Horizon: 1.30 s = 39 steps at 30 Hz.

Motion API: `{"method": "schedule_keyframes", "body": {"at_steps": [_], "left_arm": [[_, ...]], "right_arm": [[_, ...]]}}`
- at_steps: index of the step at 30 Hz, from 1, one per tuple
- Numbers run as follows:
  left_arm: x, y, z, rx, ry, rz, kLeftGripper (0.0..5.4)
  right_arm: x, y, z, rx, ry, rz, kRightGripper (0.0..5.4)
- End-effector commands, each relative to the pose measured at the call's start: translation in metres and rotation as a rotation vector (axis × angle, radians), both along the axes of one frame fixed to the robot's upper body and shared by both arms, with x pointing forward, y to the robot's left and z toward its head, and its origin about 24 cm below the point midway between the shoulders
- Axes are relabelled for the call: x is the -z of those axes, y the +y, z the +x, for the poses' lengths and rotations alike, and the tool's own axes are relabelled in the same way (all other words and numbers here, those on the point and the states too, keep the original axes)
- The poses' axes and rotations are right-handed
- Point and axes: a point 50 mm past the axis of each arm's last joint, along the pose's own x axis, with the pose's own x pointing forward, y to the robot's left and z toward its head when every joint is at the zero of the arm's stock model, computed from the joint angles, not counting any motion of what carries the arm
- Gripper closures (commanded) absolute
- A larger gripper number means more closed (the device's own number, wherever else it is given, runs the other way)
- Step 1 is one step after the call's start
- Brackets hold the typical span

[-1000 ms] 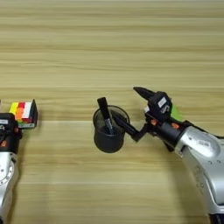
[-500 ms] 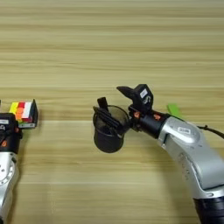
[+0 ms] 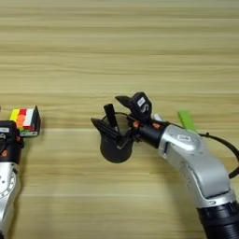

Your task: Move the objects on the table

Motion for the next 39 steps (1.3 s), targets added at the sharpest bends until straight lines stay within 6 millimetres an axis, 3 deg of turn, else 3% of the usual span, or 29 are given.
{"method": "schedule_keyframes", "body": {"at_steps": [1,27,39], "left_arm": [[0.0005,-0.0014,-0.0002,0.002,0.011,0.008,0.0],[0.0005,-0.0023,-0.0009,0.003,0.01,0.01,0.0],[0.0001,-0.0028,-0.0011,0.002,0.01,0.009,0.0]], "right_arm": [[-0.0042,0.004,0.0037,-0.019,-0.019,-0.005,0.03],[0.0016,0.0092,0.0083,-0.022,0.009,0.0,0.03],[0.0034,0.0086,0.0083,-0.021,0.019,0.002,1.47]]}}
